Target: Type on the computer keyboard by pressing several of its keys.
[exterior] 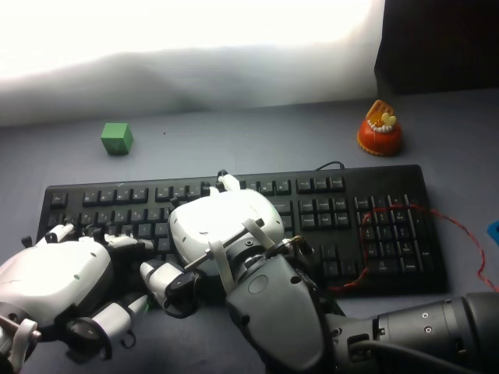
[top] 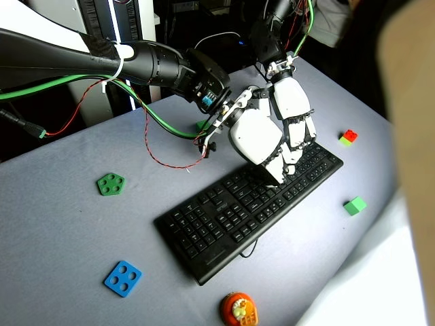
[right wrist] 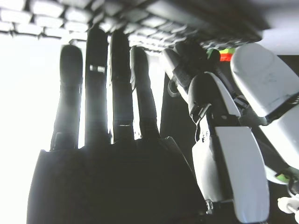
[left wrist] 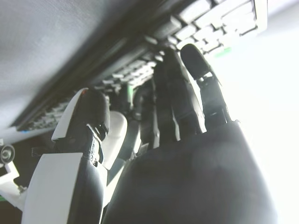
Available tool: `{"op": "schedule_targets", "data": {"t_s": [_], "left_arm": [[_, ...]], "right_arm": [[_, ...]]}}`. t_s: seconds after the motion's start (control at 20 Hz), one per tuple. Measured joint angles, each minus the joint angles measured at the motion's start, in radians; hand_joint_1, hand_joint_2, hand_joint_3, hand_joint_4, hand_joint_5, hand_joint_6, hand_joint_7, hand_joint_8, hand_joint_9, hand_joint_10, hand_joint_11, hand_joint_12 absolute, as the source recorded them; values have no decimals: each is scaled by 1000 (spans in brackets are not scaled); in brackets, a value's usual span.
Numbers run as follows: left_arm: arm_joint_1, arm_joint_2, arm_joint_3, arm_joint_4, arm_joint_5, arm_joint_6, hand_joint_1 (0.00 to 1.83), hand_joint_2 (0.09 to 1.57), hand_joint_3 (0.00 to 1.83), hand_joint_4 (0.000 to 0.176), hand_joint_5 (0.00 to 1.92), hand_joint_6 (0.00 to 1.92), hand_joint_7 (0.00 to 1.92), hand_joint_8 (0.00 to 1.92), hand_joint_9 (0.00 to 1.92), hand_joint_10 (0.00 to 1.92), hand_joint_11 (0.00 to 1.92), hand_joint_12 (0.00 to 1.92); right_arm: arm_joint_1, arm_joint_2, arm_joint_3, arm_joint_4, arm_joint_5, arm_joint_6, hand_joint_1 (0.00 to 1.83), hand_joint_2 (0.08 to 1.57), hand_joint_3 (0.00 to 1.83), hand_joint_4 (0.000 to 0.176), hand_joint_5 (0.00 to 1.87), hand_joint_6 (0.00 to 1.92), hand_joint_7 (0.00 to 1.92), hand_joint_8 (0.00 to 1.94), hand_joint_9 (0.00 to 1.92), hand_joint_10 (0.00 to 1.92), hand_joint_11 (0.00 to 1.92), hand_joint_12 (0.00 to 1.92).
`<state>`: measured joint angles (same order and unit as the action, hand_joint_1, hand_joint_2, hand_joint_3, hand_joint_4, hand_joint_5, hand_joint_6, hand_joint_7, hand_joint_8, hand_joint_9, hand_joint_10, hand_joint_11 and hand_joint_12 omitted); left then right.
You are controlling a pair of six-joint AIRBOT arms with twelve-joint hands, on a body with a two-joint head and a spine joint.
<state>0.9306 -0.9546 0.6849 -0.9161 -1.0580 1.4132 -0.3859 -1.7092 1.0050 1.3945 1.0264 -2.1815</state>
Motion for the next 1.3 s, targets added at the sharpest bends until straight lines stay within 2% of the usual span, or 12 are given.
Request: {"op": "schedule_targets", "data": {"t_s": [0.1, 0.2, 0.35, 0.45, 0.5, 0.7, 0.9, 1.05, 1.15, 1.2, 1.3], "left_arm": [[0, 0, 0, 0, -6, 0, 597, 1444, 12, 0, 481, 13, 535, 7, 486, 36, 0, 1246], [0, 0, 0, 1, -6, 1, 654, 1437, 5, 0, 397, 0, 472, 0, 517, 41, 0, 1336], [0, 0, 0, 0, -5, 2, 616, 1452, 8, 0, 288, 0, 415, 0, 525, 38, 8, 1395], [0, 0, 0, 0, -5, 2, 675, 1422, 0, 0, 266, 0, 418, 1, 548, 41, 49, 1372], [0, 0, 0, 0, -5, 2, 617, 1441, 4, 0, 230, 1, 394, 1, 535, 33, 44, 1364], [-13, 0, 3, -4, -2, 6, 685, 1408, 0, 0, 215, 1, 360, 0, 504, 14, 7, 1413], [-21, 8, 3, 9, 3, -3, 627, 1421, 0, 0, 198, 10, 341, 7, 467, 5, 0, 1373], [-27, 12, 6, 55, -13, -3, 581, 1408, 0, 19, 173, 2, 332, 5, 440, 4, 0, 1319], [-18, 12, -8, 69, -55, 8, 594, 1350, 0, 16, 198, 11, 353, 11, 445, 6, 0, 1308], [-14, 12, -9, 82, -68, 12, 578, 1286, 0, 19, 210, 9, 369, 8, 447, 6, 0, 1285], [-7, 9, -9, 110, -106, 22, 492, 1262, 0, 28, 225, 9, 373, 4, 436, 2, 0, 1264]], "right_arm": [[0, 2, 0, -1, -3, 0, 279, 1316, 6, 0, 422, 615, 666, 22, 494, 473, 22, 1469], [0, 4, 0, -11, -3, -3, 241, 1333, 2, 0, 342, 476, 654, 7, 548, 498, 96, 1505], [1, 6, 0, -10, -5, -4, 248, 1338, 1, 0, 357, 344, 643, 0, 569, 540, 162, 1513], [1, 10, 0, -11, -8, -5, 264, 1332, 0, 0, 389, 273, 634, 0, 567, 548, 160, 1509], [1, 10, 0, -11, -8, -4, 251, 1330, 0, 0, 397, 265, 635, 1, 567, 550, 165, 1514], [3, 19, -5, -10, -14, -5, 229, 1335, 2, 0, 387, 240, 614, 0, 514, 548, 123, 1536], [15, 52, -22, 13, -29, -12, 250, 1322, 0, 0, 425, 248, 639, 9, 521, 550, 132, 1536], [39, 84, -29, 22, -24, -18, 242, 1320, 0, 0, 415, 240, 631, 3, 515, 551, 116, 1547], [56, 108, -44, 18, -19, -21, 237, 1319, 0, 0, 436, 247, 650, 11, 532, 555, 136, 1551], [60, 115, -53, 19, -19, -21, 230, 1324, 0, 0, 417, 237, 627, 2, 510, 556, 102, 1568], [61, 126, -77, 18, -22, -27, 264, 1317, 0, 0, 421, 237, 620, 0, 507, 559, 85, 1571]]}}
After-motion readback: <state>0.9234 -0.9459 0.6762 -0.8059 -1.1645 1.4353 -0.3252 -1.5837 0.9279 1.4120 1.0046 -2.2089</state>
